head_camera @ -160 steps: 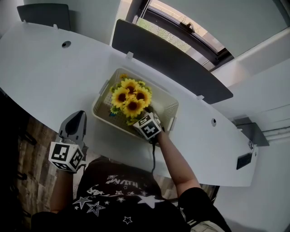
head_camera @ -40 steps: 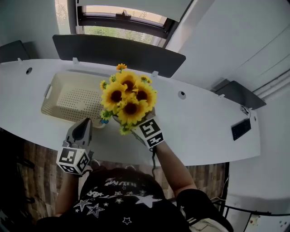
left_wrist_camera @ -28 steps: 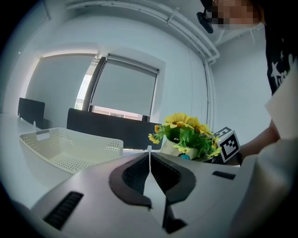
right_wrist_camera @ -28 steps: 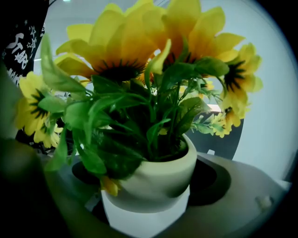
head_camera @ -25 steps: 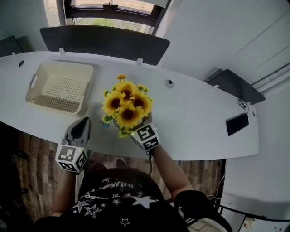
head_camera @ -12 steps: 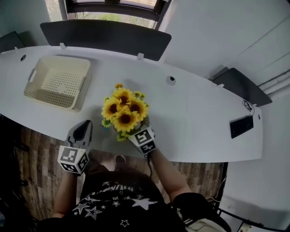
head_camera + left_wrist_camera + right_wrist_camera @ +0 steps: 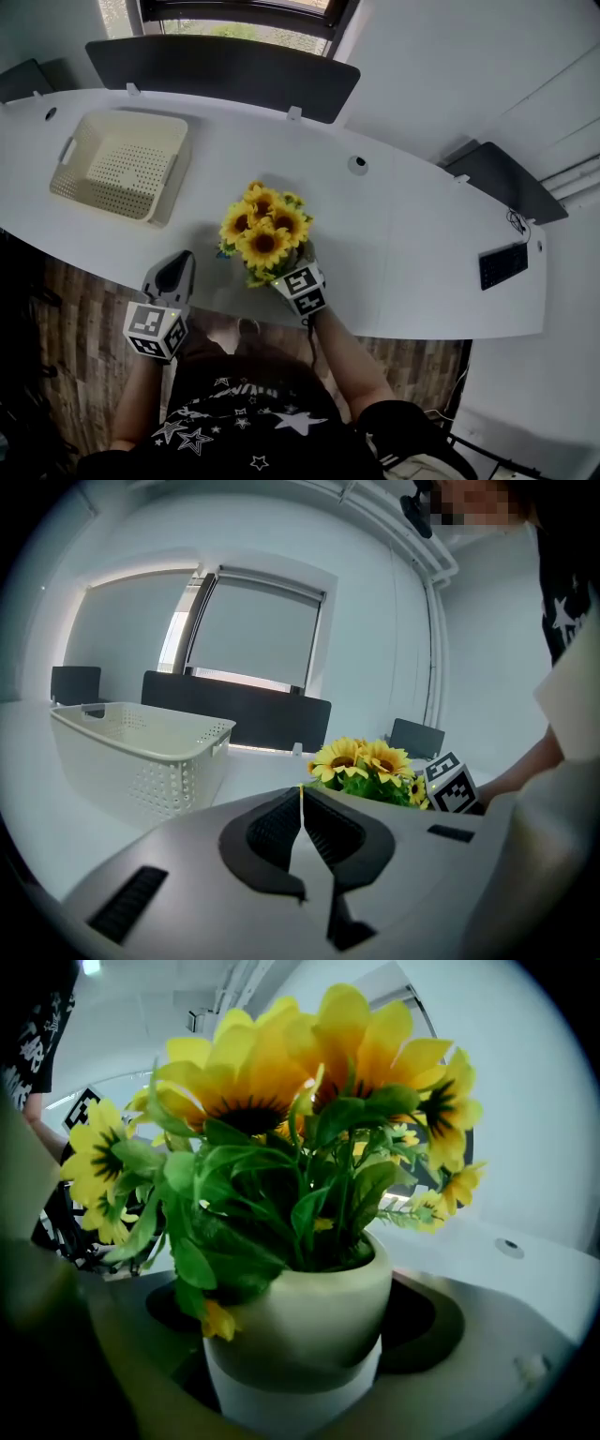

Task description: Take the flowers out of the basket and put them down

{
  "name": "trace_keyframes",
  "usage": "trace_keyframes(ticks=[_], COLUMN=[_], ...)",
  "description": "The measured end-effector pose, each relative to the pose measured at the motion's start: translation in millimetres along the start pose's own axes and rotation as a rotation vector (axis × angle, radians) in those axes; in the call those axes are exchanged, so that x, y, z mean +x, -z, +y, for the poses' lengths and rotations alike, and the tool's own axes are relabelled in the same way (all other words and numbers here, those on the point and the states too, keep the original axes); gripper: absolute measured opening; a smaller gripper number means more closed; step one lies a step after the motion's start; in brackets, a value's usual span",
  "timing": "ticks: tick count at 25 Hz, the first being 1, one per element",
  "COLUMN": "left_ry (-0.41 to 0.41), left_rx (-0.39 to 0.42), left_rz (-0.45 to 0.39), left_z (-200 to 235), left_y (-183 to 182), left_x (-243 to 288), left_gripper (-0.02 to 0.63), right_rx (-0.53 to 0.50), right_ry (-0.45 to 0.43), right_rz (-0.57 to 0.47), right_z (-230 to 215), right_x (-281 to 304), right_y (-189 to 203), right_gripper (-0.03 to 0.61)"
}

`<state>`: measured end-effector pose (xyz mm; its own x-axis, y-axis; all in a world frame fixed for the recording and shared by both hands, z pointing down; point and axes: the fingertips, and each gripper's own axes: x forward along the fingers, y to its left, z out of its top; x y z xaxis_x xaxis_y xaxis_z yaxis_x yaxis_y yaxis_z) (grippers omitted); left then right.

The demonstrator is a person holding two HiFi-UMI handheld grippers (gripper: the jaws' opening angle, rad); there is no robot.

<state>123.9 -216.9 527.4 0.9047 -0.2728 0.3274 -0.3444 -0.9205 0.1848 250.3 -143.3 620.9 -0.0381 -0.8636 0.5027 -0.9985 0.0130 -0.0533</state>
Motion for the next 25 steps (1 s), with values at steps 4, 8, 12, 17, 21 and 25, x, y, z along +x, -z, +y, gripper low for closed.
trace_keyframes(ticks=[4, 8, 12, 17, 21, 25], left_ry=[-0.007, -0.018, -0.033, -0.074, -0.101, -0.114], left_rx=[-0.005, -0.009, -0.023, -0.037, -0.043, -0.042], left_rz=[0.005, 0.007, 0.008, -0.007, -0.003, 0.0], left_z=[-1, -4, -8, -5, -3, -1], left_y=[3, 4, 6, 5, 11, 14], left_x=[1, 2, 2, -3, -17, -28], left_gripper=[0.017, 0.017, 0.017, 0.017, 0.017, 0.017], right_rx=[-0.005, 0.003, -0.023, -0.054, -0.002, 0.015], right_ry=[-0.004, 0.0, 0.012, 0.016, 0.008, 0.019], right_rz=[0.01, 0.021, 0.038, 0.029, -0.003, -0.017], right_z=[-2, -5, -5, -6, -5, -7], right_x=[2, 6, 9, 10, 8, 6], right_y=[2, 2, 5, 7, 6, 7], right_gripper=[0.52, 0.52, 0.52, 0.522, 0.522, 0.522])
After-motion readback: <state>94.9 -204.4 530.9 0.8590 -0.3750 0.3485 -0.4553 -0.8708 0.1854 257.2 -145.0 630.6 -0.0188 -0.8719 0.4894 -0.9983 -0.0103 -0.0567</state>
